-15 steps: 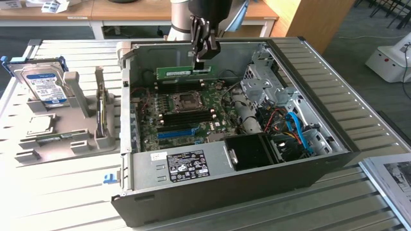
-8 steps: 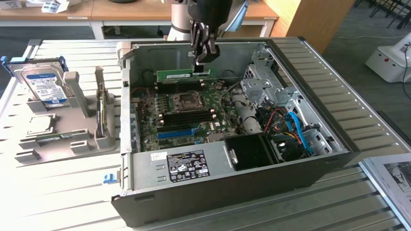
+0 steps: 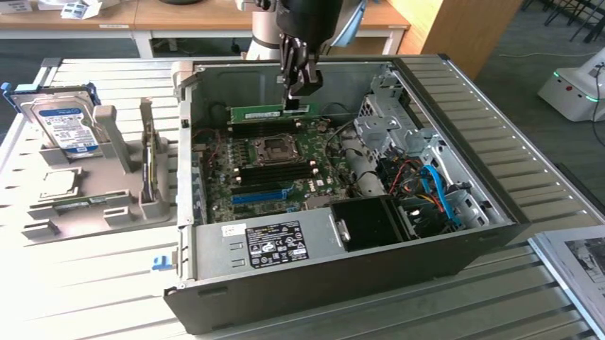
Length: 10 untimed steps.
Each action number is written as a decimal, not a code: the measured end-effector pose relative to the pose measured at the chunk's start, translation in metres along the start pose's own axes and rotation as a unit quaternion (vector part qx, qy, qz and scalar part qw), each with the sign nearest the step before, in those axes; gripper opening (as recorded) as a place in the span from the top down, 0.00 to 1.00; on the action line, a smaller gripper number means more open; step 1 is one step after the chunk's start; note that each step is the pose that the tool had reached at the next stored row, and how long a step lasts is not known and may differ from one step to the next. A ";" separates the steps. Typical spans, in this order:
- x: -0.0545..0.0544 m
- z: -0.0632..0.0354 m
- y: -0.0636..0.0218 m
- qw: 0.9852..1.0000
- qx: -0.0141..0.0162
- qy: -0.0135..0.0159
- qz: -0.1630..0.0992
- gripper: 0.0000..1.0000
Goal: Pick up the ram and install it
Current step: 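Insert the ram into the slot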
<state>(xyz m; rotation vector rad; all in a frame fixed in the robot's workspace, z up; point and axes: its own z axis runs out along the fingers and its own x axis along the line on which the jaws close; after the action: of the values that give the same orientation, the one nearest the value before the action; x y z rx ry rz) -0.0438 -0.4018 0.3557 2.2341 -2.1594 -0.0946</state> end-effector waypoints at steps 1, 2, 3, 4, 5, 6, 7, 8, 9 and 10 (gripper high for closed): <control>0.000 0.0000 0.0000 1.000 0.000 0.000 0.000 0.89; 0.000 0.0000 0.0000 1.000 0.000 0.000 0.000 0.89; 0.000 0.0001 0.0000 1.000 0.000 0.000 0.000 0.89; 0.000 0.0001 0.0001 1.000 0.000 0.000 0.000 0.89; 0.001 0.0001 0.0001 1.000 0.000 0.000 0.000 0.89; 0.001 0.0000 0.0000 1.000 0.000 0.000 0.000 0.89; 0.002 0.0000 0.0000 1.000 0.000 0.000 0.000 0.89; 0.002 0.0000 0.0001 1.000 0.000 0.000 0.000 0.89; 0.003 0.0000 0.0001 1.000 0.000 0.000 0.000 0.89; 0.003 0.0000 0.0001 1.000 0.000 0.000 0.000 0.89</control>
<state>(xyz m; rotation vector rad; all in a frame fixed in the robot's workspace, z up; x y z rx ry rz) -0.0438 -0.4051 0.3557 2.2341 -2.1594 -0.0946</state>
